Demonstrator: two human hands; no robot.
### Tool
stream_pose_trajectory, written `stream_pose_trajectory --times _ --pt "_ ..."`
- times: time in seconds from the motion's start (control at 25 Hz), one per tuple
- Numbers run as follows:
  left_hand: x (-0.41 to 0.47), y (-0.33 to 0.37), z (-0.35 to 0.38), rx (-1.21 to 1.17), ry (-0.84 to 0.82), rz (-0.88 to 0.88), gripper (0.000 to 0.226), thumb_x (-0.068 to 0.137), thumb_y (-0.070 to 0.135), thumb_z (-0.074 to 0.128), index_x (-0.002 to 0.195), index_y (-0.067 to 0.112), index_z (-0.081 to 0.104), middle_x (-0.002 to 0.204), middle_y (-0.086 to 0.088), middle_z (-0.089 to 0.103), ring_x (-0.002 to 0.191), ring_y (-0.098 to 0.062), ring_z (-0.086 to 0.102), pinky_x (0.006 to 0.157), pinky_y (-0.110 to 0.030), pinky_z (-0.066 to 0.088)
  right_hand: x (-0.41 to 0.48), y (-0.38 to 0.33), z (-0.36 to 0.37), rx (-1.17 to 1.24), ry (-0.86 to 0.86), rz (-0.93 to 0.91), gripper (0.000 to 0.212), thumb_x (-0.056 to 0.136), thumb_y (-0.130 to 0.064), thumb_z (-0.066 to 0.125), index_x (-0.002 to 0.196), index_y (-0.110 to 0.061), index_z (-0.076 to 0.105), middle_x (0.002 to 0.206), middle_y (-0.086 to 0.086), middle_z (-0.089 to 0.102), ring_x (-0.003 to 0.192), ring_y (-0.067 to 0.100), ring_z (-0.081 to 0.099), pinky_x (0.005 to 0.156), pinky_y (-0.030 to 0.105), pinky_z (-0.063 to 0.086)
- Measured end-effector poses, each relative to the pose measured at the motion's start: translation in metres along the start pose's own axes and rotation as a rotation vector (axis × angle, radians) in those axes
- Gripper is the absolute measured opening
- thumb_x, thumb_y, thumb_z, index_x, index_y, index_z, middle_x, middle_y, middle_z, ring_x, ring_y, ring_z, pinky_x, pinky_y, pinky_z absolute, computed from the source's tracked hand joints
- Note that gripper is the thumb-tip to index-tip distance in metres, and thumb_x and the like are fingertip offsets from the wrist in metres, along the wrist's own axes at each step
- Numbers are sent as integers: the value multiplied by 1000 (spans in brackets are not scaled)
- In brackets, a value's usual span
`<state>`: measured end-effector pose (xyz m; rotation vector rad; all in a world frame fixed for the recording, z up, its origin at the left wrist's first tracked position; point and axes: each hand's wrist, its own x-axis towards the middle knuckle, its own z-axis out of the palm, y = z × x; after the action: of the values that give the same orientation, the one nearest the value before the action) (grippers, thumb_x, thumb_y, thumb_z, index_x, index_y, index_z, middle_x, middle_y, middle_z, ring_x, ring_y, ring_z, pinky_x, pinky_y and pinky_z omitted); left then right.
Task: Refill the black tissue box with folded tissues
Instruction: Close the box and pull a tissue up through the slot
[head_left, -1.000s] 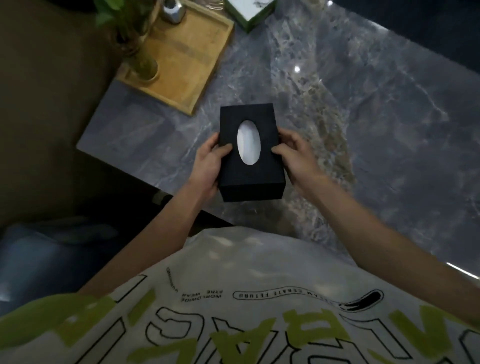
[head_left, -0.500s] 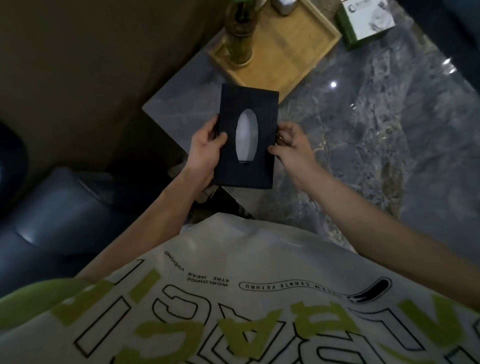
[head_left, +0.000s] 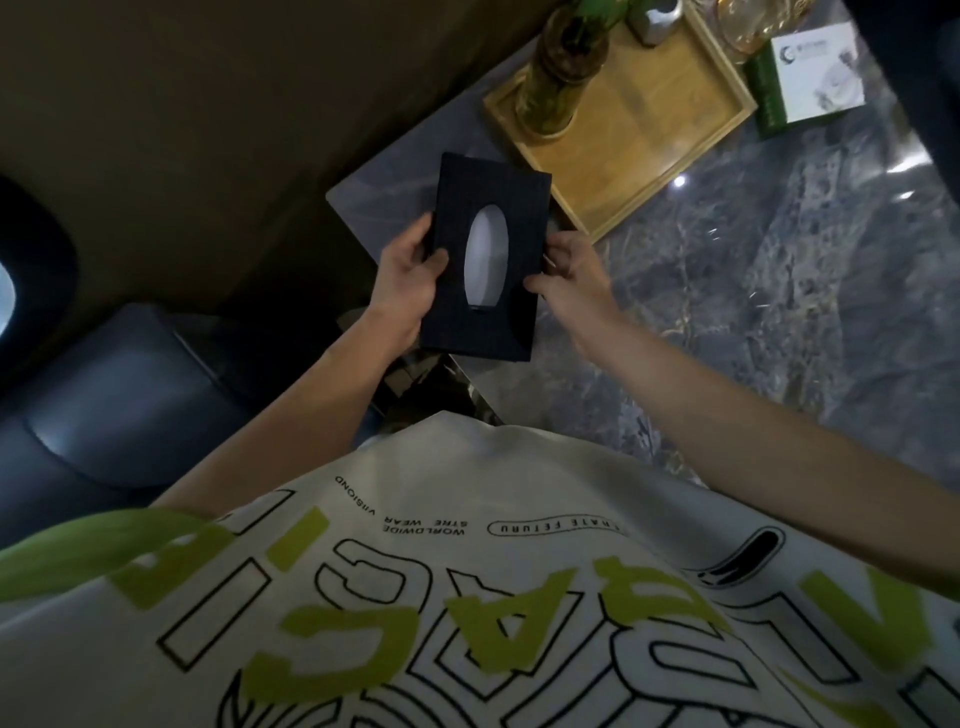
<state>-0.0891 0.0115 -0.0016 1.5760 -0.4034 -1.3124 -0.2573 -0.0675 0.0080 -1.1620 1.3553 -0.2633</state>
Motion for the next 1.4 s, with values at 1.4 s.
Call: stream_pose_trajectory --times 1.4 --pt "5 -21 -9 155 -1 45 52 99 10 46 149 11 32 149 -8 44 139 -18 40 116 -42 33 27 -11 73 -543 446 -10 64 96 -35 45 153 -15 25 157 7 31 133 26 41 111 39 29"
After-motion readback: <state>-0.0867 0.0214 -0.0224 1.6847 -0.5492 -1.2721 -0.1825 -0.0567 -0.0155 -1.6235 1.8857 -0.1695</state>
